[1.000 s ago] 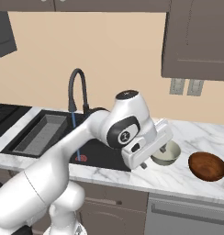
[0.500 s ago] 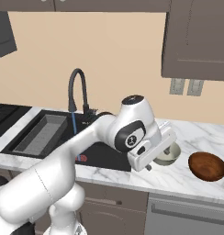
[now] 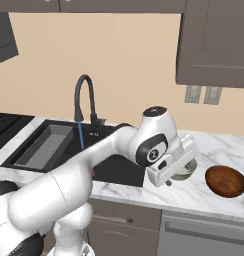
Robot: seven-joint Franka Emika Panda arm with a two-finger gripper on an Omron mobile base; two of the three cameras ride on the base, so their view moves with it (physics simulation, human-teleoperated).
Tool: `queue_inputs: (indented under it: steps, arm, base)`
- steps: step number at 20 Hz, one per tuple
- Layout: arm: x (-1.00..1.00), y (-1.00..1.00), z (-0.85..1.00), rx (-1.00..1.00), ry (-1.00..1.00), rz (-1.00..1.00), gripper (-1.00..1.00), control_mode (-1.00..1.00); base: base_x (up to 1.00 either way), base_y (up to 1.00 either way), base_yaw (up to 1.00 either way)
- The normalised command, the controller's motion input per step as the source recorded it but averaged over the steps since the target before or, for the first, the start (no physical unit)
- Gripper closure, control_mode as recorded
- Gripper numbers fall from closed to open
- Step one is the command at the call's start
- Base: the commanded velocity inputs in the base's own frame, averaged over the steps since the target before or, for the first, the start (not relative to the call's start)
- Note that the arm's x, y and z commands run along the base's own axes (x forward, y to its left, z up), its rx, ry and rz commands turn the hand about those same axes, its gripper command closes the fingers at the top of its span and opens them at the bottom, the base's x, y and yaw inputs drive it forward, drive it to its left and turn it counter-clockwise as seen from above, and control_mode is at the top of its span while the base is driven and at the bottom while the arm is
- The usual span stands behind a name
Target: Rinse each bowl for a few seconds and place them down in the sink or on the counter.
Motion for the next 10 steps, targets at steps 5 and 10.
queue_inputs:
  steps: [5, 10]
  arm:
    - [0.15, -0.16, -0.11, 0.01, 0.00, 0.00, -1.00, -1.00]
    - [0.13, -0.12, -0.13, 0.01, 0.00, 0.00, -1.00, -1.00]
  base:
    - [0.00, 0.00, 0.00]
    - [0.00, 0.00, 0.00]
